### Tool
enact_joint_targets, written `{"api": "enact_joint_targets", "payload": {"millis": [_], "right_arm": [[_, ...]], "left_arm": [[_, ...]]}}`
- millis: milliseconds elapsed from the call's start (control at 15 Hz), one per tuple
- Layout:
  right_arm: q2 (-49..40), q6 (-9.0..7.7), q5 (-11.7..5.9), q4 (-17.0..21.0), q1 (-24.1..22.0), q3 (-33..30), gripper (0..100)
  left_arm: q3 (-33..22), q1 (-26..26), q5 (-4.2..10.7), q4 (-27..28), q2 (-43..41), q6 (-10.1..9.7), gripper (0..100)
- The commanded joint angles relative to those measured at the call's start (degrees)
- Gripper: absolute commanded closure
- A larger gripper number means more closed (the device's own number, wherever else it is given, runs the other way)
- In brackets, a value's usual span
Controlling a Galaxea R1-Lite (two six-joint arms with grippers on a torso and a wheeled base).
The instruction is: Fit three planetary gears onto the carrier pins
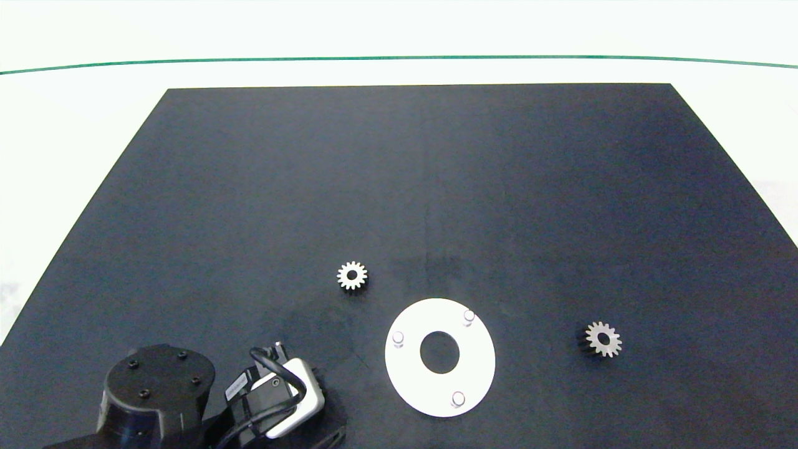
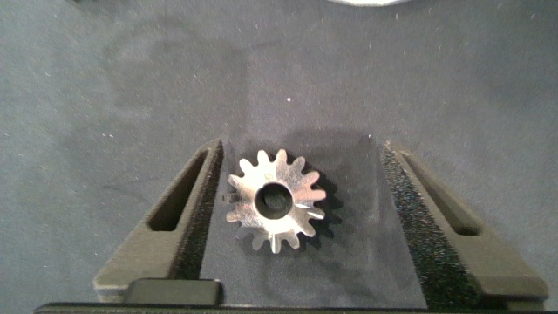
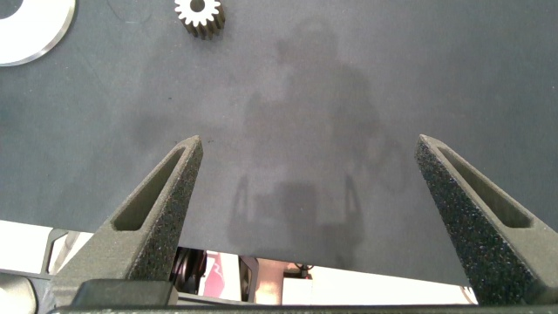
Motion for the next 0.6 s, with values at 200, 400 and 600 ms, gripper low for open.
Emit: {"api": "enact_joint_targets", "payload": {"millis": [200, 400, 600], "right_arm": [[-0.13, -0.57, 0.01, 0.15, 0.02, 0.67, 0], [-0.83, -1.45, 0.01, 0.23, -0.07, 1.38, 0], [-0.74, -1.63, -0.08, 0.15, -0.07, 1.46, 0]], "left_arm": [[0.80, 1.47, -0.12, -0.33, 0.13, 0.28, 38], [1.06, 2.61, -0.65, -1.47, -0.31, 0.54, 39], [1.67, 3.14, -1.53, -1.82, -0.84, 0.63, 39]]}}
